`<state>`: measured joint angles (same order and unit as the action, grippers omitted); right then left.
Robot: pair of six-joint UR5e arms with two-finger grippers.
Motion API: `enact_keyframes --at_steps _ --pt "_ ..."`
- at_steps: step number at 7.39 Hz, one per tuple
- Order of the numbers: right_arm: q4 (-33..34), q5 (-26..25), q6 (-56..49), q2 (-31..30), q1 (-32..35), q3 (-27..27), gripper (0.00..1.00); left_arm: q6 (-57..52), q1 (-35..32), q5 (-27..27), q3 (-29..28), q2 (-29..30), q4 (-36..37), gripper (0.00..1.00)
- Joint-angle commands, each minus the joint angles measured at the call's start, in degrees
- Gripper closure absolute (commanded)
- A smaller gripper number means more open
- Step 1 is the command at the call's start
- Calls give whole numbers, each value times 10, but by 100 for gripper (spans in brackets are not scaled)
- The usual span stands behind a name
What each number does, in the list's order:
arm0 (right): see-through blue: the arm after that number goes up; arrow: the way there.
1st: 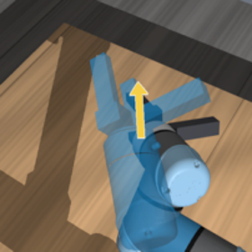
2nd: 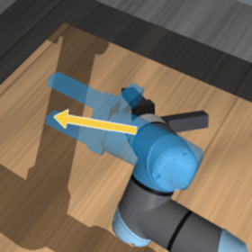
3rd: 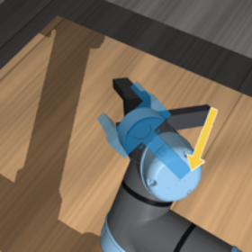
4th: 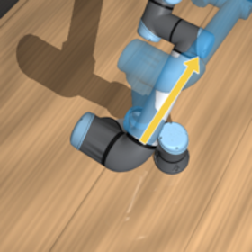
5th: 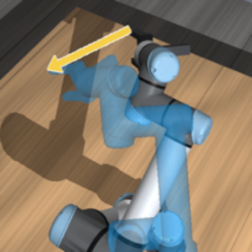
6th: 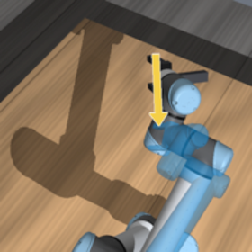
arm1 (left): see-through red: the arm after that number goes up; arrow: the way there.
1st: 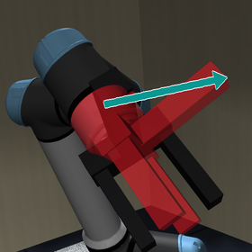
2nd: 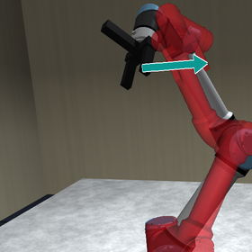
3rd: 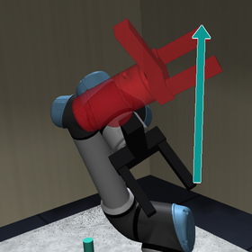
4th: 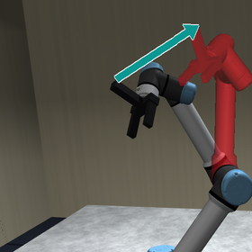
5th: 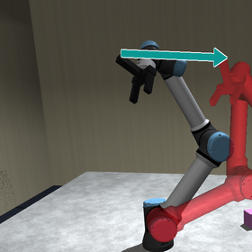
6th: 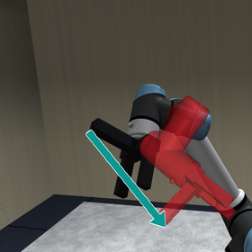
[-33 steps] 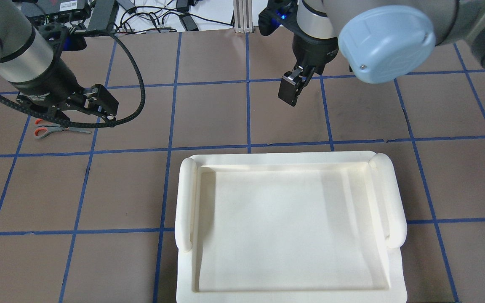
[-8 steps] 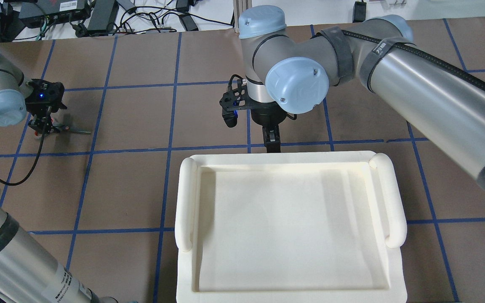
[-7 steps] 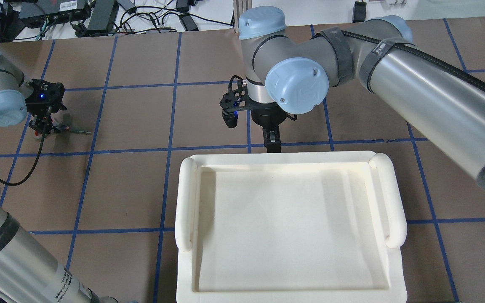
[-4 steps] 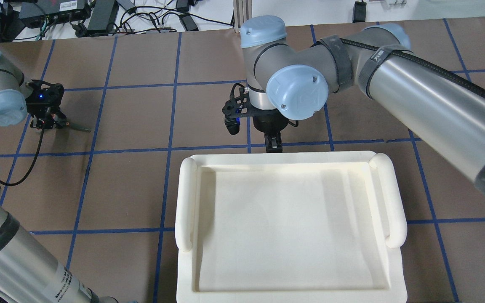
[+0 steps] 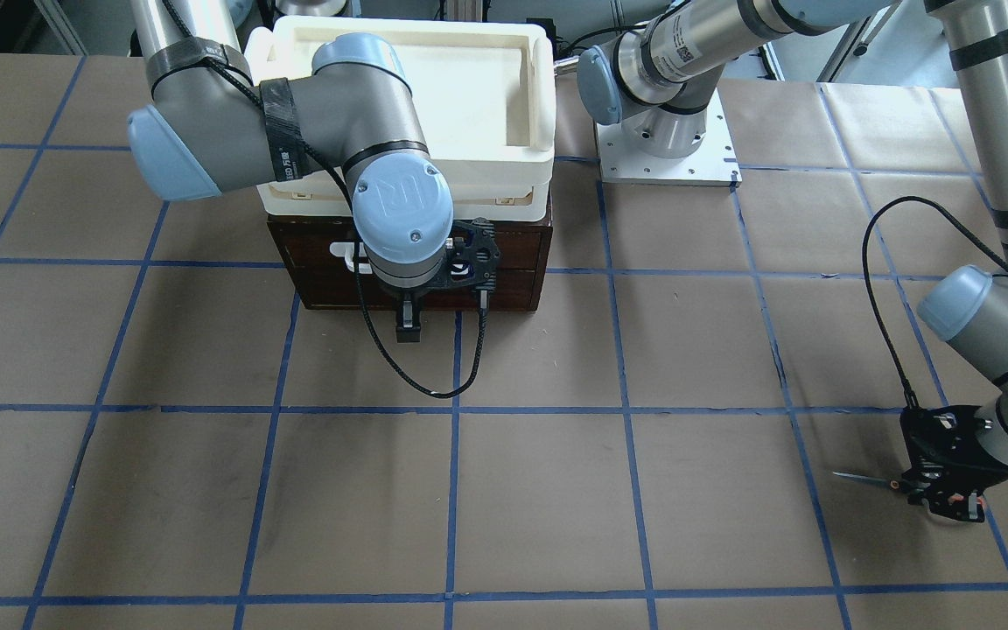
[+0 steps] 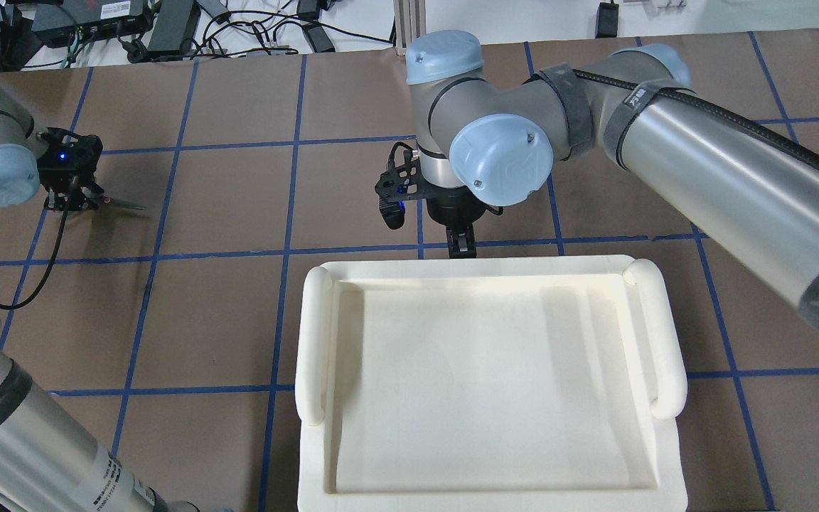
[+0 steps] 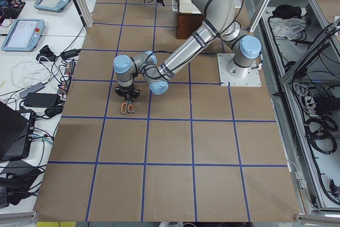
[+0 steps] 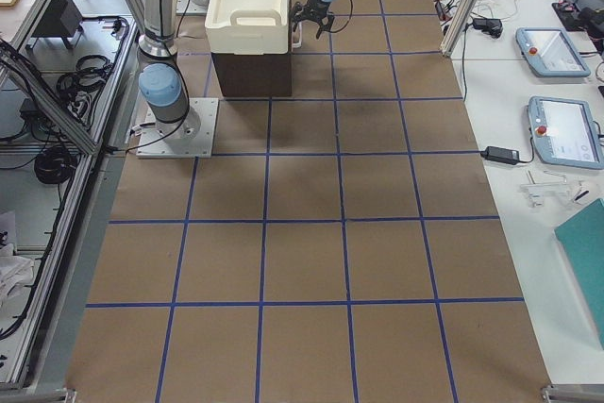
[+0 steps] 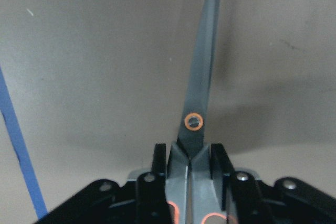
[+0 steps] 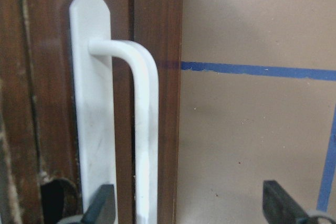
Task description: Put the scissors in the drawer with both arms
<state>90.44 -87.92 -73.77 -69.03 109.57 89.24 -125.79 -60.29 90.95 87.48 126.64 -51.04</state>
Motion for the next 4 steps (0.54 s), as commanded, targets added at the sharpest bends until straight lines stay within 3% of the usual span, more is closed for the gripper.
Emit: enact_keyframes --at_steps 1,4 --pt "-1 0 -5 3 -1 -9 0 8 -10 -2 -1 -28 -33 100" --pt "0 1 -5 15 -1 -20 0 33 -29 -3 -1 -93 -123 100"
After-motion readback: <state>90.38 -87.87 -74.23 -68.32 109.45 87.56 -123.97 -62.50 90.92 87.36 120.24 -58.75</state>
